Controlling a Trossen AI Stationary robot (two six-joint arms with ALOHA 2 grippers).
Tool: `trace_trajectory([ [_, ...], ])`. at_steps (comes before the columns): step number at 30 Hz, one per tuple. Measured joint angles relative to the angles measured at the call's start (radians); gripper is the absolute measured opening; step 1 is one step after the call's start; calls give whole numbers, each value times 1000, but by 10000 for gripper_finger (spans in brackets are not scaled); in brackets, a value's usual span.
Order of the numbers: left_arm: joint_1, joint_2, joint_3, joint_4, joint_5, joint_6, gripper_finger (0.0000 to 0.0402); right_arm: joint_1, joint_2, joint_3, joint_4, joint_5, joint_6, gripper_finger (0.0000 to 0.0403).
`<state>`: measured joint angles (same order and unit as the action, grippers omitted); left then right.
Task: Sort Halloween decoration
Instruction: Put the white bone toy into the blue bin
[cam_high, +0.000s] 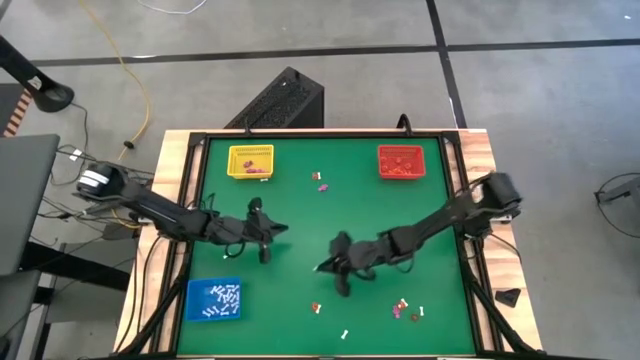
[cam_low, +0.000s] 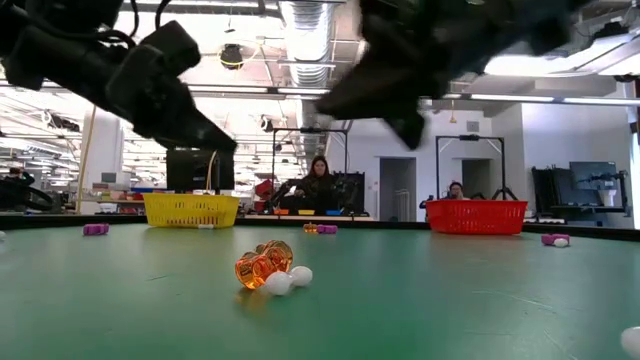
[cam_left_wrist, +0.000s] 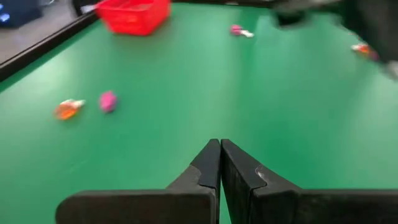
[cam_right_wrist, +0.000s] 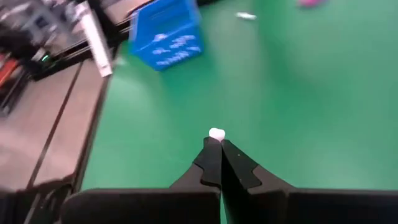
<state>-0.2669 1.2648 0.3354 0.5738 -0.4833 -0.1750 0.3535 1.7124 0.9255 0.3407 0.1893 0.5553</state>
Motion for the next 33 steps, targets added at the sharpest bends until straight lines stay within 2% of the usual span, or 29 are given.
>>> trace_trajectory([
  [6,7,-299,-44,-297,-67,-125,0,-6,292,357,8,-117,-225,22],
  [10,-7,-433,-44,-510,-68,-229,0,-26,469,615,9,-188,-321,23],
  [15,-32,-474,-45,-609,-133,-297,0,-55,675,916,-4,-273,-378,23],
  [20,-48,-474,-44,-613,-154,-298,0,-78,846,1146,0,-279,-398,24],
  [26,-59,-474,-44,-616,-151,-263,0,-103,961,1297,-27,-280,-359,38],
  [33,-60,-474,-44,-620,-153,-220,0,-121,965,1306,-66,-300,-346,101],
])
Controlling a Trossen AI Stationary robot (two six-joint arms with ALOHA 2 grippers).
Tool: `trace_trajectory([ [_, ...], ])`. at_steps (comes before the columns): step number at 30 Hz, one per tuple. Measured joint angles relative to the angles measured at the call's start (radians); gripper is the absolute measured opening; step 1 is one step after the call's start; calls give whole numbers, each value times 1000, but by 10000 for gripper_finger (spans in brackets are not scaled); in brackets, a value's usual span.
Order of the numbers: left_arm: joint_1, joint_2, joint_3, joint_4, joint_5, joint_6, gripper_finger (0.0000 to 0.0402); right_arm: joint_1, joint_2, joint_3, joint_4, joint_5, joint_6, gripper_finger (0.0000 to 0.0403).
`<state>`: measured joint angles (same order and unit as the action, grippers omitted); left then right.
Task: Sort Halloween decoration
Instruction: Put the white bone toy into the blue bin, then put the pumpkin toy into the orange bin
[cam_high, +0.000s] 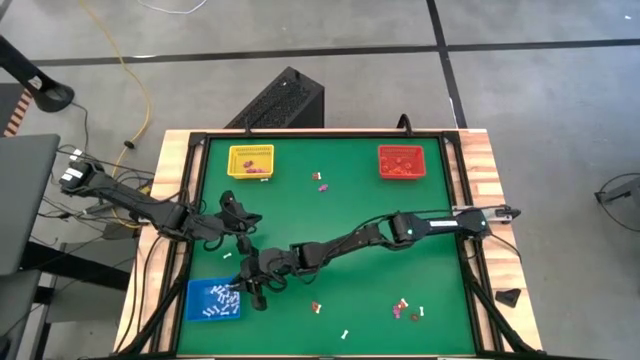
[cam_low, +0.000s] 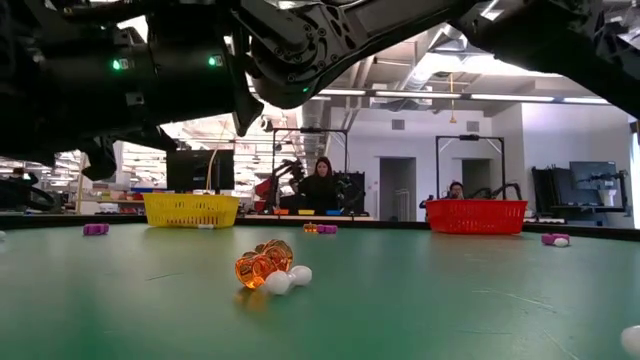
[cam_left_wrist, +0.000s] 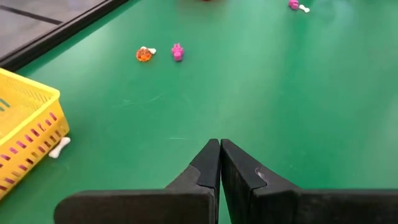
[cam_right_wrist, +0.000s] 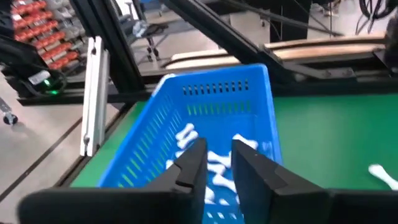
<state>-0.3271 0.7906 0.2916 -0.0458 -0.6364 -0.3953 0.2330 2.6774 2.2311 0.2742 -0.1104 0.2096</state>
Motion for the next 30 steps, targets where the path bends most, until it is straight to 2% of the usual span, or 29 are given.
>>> trace_trajectory([
  [2,0,0,0,2,-5,18,0,-1,-3,0,-25,-6,0,118],
  [5,0,0,0,20,-8,57,0,-11,-41,0,-141,-105,-32,139],
  [8,1,-1,0,95,-20,97,0,-13,-131,0,-354,-161,-65,149],
  [11,1,2,1,174,-32,138,0,-8,-224,3,-603,-150,-141,148],
  [17,-6,2,0,341,-38,221,0,49,-389,-1,-1102,3,-184,130],
  [22,-34,15,0,420,-29,291,0,80,-564,1,-1408,166,-88,116],
  [27,-32,14,0,670,-28,496,0,110,-726,-89,-1556,312,54,105],
  [30,-34,12,2,722,33,456,0,177,-846,-229,-1578,421,157,99],
])
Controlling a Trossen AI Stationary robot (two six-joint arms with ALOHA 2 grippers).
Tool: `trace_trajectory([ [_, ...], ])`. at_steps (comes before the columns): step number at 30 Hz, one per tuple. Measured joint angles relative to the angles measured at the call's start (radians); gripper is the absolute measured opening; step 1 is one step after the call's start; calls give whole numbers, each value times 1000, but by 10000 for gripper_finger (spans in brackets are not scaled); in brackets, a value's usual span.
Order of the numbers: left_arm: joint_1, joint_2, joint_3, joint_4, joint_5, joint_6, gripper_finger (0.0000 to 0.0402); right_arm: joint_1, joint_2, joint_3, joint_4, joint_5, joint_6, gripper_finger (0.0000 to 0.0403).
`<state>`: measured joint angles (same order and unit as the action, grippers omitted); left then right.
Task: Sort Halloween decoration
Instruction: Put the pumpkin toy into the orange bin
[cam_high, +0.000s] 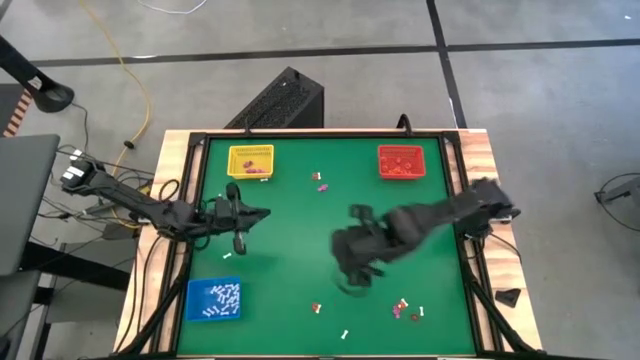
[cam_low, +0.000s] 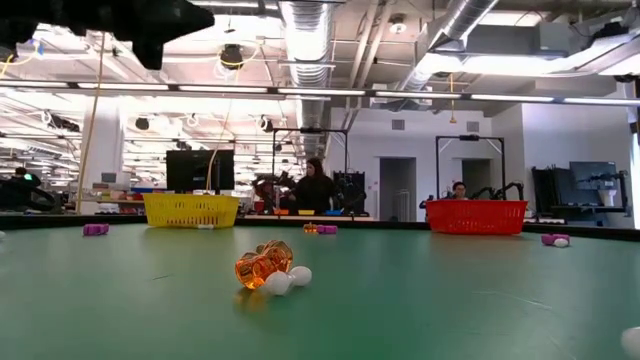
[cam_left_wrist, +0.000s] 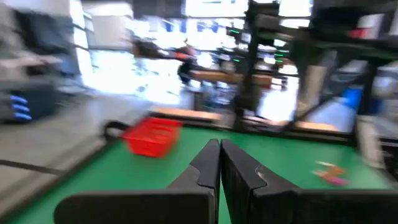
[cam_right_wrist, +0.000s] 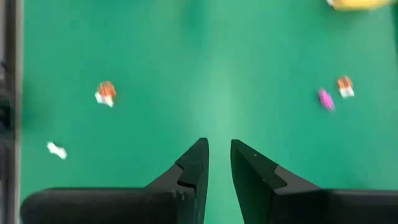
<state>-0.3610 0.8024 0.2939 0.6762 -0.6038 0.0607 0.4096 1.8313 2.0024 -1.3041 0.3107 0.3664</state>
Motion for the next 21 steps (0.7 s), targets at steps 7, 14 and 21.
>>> trace_trajectory([
  [7,-37,20,-2,9,301,-174,0,316,-255,-493,180,291,436,91],
  [14,-156,228,27,294,322,-149,0,555,-346,-778,425,309,934,91],
  [21,-244,514,270,179,363,-132,0,638,-268,-794,448,256,1077,91],
])
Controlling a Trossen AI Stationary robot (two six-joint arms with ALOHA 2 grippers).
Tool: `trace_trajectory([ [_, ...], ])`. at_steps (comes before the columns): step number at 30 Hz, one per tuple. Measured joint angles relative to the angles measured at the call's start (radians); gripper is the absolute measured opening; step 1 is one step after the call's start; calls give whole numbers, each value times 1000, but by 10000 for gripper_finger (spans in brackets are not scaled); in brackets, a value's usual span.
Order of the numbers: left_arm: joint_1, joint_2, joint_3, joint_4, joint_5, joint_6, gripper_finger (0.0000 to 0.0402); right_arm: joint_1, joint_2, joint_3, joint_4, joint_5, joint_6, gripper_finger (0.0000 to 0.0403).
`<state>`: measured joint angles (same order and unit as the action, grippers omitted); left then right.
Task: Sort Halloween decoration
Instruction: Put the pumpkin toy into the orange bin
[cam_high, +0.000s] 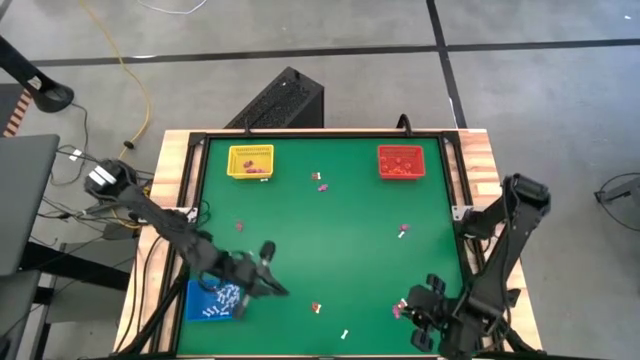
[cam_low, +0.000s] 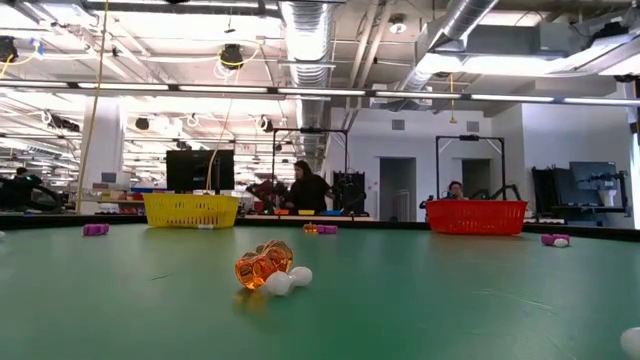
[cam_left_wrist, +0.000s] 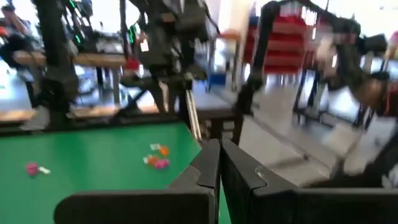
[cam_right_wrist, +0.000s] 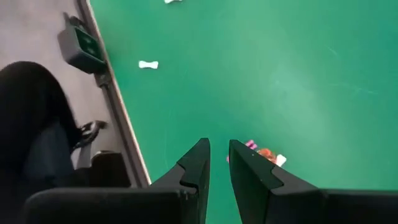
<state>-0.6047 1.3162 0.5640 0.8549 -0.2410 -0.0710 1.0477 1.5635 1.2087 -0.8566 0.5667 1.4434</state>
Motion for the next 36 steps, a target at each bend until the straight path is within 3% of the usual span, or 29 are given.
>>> trace_trajectory([
  [7,-50,208,245,-364,-62,-44,0,-15,112,0,-27,-112,19,91],
  [11,-58,299,299,-373,-97,-41,0,-30,180,0,-33,-191,-98,92],
  [16,-52,323,315,-373,-49,-48,0,-63,209,5,-31,-208,-215,110],
  [28,-36,321,315,-435,-29,-16,0,-136,192,6,-31,-288,-401,225],
  [36,0,321,315,-456,-28,-9,0,-176,192,2,-31,-333,-534,228],
])
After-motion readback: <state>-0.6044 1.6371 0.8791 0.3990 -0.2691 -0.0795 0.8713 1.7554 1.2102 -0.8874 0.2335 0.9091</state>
